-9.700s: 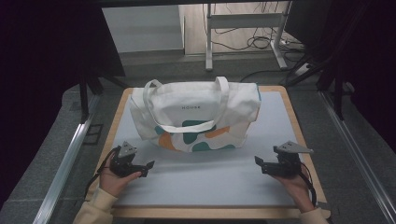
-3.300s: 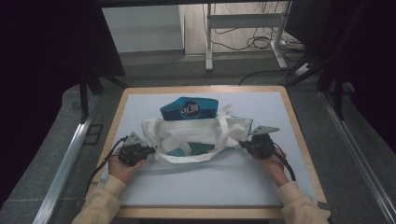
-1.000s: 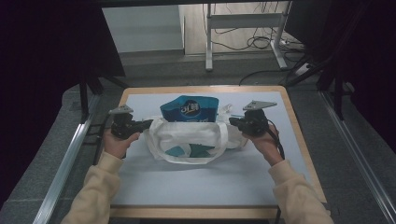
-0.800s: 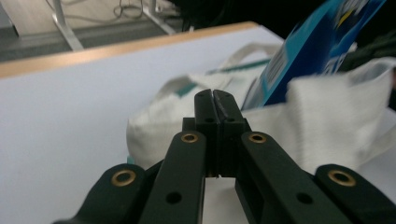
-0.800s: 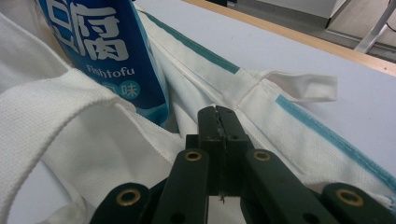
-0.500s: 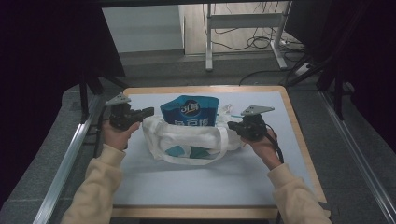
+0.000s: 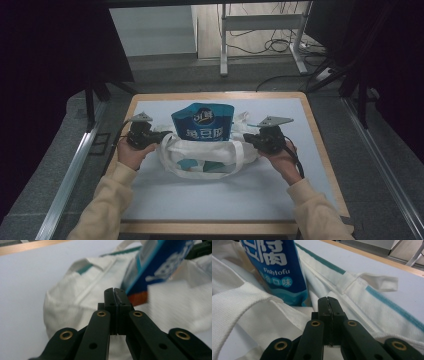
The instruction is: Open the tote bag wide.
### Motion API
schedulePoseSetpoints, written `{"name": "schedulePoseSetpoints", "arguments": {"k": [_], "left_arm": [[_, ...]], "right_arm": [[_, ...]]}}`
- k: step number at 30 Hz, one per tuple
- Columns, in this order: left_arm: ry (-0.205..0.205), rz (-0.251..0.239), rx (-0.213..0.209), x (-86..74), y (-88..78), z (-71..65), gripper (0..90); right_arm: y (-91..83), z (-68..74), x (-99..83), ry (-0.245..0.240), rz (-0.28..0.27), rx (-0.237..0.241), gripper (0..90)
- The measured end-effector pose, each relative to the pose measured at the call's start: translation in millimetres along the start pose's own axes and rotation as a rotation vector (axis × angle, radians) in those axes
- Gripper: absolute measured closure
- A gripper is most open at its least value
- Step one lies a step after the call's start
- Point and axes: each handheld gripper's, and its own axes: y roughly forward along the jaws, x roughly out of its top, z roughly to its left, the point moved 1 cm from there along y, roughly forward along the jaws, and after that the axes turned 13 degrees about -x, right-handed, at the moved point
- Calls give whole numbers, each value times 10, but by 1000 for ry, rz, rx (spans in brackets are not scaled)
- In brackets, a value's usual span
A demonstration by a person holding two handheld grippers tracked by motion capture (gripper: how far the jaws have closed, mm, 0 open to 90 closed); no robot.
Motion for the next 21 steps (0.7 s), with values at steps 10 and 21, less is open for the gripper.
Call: {"name": "schedulePoseSetpoints", "arguments": {"k": [10, 21], "left_arm": [[-28, 19, -13, -307, 56, -9, 900], [4, 53, -10, -546, 141, -111, 900]], "right_arm": [[-11, 94, -239, 5, 39, 16, 889], [-15, 186, -564, 13, 85, 40, 890]]}}
